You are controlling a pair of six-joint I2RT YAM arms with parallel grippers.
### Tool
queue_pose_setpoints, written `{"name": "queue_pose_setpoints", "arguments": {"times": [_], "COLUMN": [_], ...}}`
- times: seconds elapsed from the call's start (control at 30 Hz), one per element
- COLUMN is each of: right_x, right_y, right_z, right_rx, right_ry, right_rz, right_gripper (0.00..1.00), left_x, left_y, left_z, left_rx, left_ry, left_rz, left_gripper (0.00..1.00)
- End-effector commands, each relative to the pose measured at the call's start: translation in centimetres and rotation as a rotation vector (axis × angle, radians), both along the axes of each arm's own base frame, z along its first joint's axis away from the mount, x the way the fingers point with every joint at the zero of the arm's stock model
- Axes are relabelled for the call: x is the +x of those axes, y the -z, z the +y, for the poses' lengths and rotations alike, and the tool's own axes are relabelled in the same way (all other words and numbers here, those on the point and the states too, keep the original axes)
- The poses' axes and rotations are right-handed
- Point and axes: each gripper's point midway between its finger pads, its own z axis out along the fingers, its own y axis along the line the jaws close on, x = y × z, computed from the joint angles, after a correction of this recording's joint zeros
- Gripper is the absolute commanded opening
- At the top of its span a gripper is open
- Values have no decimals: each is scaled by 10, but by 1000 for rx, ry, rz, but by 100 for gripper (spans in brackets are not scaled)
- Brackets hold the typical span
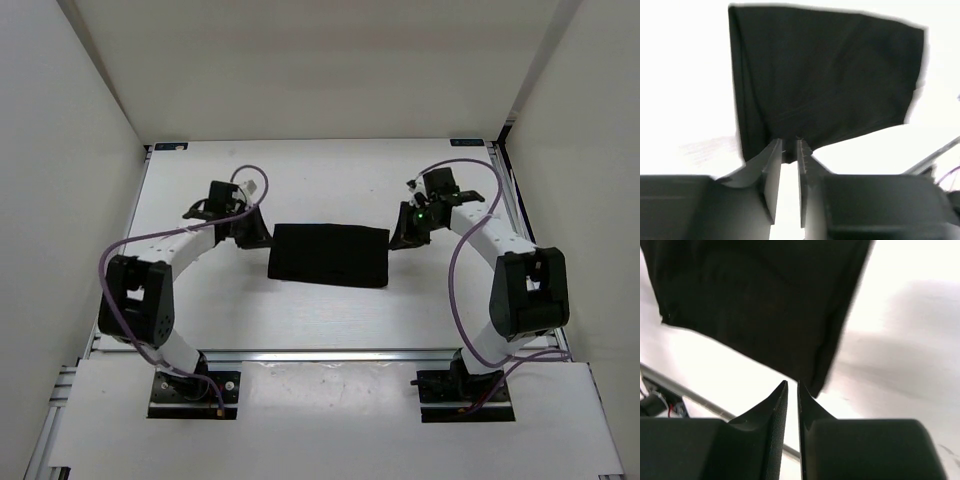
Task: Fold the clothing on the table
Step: Fold the skirt
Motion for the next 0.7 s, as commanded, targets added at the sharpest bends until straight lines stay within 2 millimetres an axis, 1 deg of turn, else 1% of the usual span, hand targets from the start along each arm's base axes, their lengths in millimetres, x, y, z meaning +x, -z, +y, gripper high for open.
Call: {"name": "queue_pose_setpoints", "arguments": {"times": [0.0,0.03,0.07,0.1,0.13,0.17,0.2,0.23,0.3,0.33,0.37,0.43,0.47,0.5,0.57,0.6,0.67], "right_x": [4,6,4,2,3,1,1,-1,-1,-1,-2,-4,-2,-1,-3,-3,0], "right_y": [-2,0,-2,0,-1,2,0,2,4,2,6,6,7,5,5,9,3], "right_z": [-19,-21,-21,-21,-20,-21,-21,-22,-23,-25,-26,-27,-30,-32,-36,-39,-45], "right_rx": [-36,-36,-32,-32,-31,-34,-35,-30,-29,-26,-27,-32,-35,-37,-38,-43,-39], "right_ry": [34,43,47,42,36,38,40,34,42,41,42,34,43,48,48,57,72], "right_rz": [6,8,9,13,3,12,2,6,14,11,27,27,29,23,29,37,20], "right_gripper": [18,18,18,18,18,18,18,18,18,17,17,17,17,18,17,17,18], "left_x": [18,19,19,20,19,19,21,18,17,13,16,13,10,14,11,13,11], "left_y": [-56,-51,-44,-39,-35,-32,-32,-19,-15,-8,-5,3,10,11,20,24,33], "left_z": [8,11,18,22,22,23,22,25,21,19,18,9,5,4,-4,-3,-9], "left_rx": [-93,-85,-90,-105,-128,-180,-235,-252,-312,-310,-308,-291,-275,-264,-239,-237,-228], "left_ry": [-33,-37,-54,-64,-62,-61,-48,-61,-32,-16,-5,34,48,50,58,39,39], "left_rz": [-112,-113,-103,-103,-96,-93,-95,-63,-46,-27,-30,-29,-21,-33,-24,-22,-4], "left_gripper": [32,38,39,49,66,73,91,99,99,99,99,98,95,95,90,89,85]}}
